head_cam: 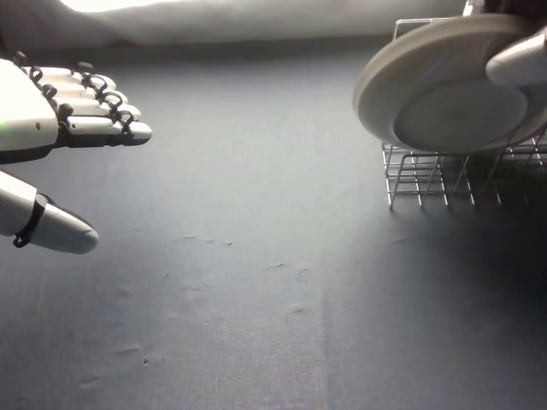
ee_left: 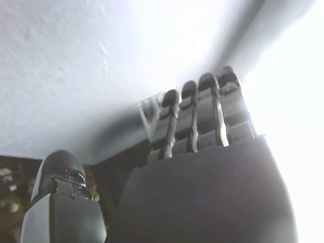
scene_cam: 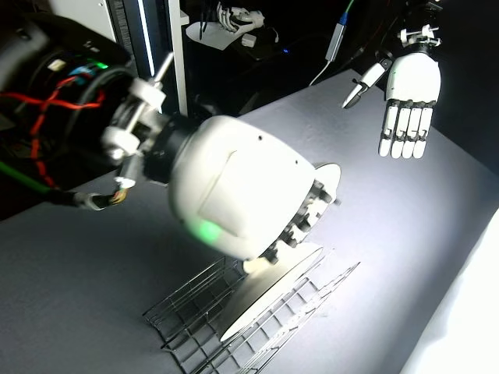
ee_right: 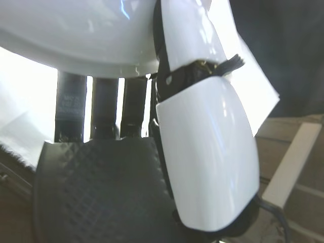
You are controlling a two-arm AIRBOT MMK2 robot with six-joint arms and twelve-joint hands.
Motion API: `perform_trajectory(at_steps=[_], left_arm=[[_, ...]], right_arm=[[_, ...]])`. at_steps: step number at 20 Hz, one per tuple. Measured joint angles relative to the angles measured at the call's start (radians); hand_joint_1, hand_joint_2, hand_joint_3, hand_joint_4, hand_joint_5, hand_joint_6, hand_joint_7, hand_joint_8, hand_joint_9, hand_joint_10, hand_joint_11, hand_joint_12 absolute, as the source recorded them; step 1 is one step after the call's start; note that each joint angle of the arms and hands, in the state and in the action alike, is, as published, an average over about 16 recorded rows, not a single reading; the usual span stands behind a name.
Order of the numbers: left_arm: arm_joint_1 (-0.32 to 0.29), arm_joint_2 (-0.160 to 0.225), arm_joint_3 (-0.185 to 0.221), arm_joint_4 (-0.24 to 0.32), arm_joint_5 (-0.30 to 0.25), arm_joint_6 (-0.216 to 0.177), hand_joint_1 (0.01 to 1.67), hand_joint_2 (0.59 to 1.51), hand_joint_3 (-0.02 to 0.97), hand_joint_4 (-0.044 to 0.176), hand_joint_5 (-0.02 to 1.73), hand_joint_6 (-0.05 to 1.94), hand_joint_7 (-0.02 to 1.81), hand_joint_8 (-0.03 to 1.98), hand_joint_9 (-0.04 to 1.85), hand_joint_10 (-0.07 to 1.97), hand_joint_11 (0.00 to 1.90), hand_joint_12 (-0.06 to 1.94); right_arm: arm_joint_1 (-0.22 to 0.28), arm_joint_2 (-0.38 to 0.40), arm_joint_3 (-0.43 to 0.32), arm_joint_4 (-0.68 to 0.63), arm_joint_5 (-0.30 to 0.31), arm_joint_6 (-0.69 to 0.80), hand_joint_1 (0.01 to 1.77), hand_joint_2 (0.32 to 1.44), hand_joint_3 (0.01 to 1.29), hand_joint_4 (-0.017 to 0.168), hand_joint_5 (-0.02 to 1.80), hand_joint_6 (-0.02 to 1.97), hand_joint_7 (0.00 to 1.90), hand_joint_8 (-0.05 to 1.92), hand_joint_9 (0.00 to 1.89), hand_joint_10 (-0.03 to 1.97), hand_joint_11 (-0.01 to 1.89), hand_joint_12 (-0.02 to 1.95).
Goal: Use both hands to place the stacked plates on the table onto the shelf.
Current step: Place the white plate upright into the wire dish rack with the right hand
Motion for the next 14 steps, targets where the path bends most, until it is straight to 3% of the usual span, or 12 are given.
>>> perform_trajectory(at_steps=[10,14], left_arm=[[-0.005,-0.008,-0.002,0.009,-0.003,-0.003,0.02,1.029,0.021,0.000,0.05,0.02,0.03,0.00,0.02,0.01,0.02,0.01],[-0.004,-0.009,-0.003,0.014,-0.004,-0.005,0.02,1.029,0.020,0.000,0.04,0.02,0.03,0.00,0.02,0.01,0.02,0.01]], right_arm=[[-0.132,0.011,0.034,-0.101,0.073,0.000,1.37,1.02,0.01,-0.009,0.88,0.95,1.03,0.87,1.02,0.91,0.94,1.15],[-0.173,0.012,0.043,-0.160,0.109,0.000,1.33,1.04,0.01,-0.008,0.84,0.76,0.97,0.70,0.96,0.74,0.82,1.17]])
